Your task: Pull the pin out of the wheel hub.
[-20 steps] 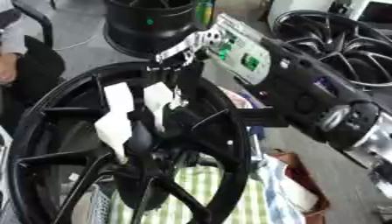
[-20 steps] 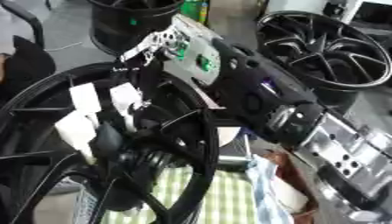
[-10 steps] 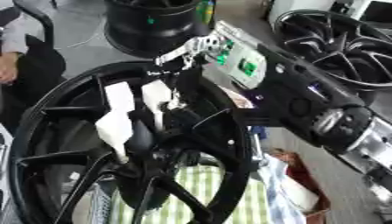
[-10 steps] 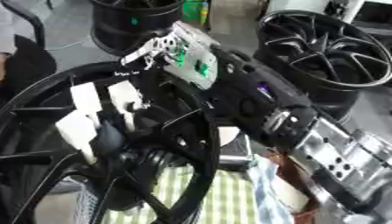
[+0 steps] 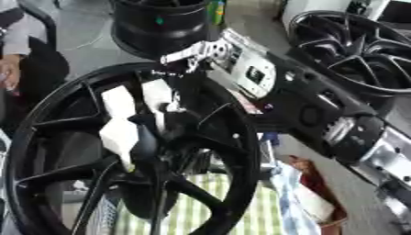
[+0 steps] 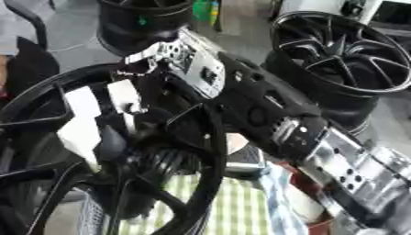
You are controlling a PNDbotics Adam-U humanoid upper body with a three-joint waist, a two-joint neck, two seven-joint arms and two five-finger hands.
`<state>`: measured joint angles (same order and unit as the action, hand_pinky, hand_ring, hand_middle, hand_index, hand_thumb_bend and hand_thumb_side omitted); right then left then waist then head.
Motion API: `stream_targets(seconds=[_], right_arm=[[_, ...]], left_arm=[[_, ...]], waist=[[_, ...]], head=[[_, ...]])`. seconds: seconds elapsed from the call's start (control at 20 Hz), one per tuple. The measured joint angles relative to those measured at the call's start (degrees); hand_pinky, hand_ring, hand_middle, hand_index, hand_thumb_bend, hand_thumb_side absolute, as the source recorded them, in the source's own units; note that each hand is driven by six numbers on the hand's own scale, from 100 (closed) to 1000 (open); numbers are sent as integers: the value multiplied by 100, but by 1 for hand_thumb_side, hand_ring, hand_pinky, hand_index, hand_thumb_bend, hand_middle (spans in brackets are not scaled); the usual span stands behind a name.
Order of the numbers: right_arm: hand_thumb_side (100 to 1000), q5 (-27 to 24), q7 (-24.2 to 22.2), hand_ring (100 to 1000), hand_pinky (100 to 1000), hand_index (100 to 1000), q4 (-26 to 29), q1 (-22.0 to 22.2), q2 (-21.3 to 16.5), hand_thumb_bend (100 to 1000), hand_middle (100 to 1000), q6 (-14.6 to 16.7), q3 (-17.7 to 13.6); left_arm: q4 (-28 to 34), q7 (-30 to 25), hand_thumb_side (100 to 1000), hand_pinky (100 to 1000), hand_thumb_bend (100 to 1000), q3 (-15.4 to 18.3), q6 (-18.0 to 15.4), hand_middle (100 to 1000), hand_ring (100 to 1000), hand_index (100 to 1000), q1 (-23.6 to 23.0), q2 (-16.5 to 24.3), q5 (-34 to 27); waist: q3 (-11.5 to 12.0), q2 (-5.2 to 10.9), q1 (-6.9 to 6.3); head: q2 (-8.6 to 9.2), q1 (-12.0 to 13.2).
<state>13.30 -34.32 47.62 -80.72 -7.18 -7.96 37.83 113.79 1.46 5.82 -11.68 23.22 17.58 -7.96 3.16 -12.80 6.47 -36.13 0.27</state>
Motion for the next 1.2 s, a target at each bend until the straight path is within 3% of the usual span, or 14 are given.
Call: stream_targets(seconds=[0.25,0.75,0.95,1.2], right_arm=[[100,-216,526,683,748,373,212,-6,-23,100,279,-270,-27],[100,-385,1637,660,742,344,726,-108,-327,100,237,-812,-636],[100,-125,2064,661,752,350,806,-179,-545,100,245,-910,-1028],[100,642,2535,656,748,370,632,-159,-1116,100,270,-1044,-1701]], left_arm=[[0,-2,551,842,221,0,15,829,960,855,-1,0,0],[0,47,550,841,224,7,76,829,959,855,-34,0,2],[0,61,552,841,221,18,84,830,960,855,-68,0,18],[0,95,551,841,222,45,92,830,960,855,-110,1,45]], waist=[[-3,1,10],[-40,79,32],[-91,108,38],[-178,137,64]], head=[[1,1],[52,-21],[52,-20],[46,34]])
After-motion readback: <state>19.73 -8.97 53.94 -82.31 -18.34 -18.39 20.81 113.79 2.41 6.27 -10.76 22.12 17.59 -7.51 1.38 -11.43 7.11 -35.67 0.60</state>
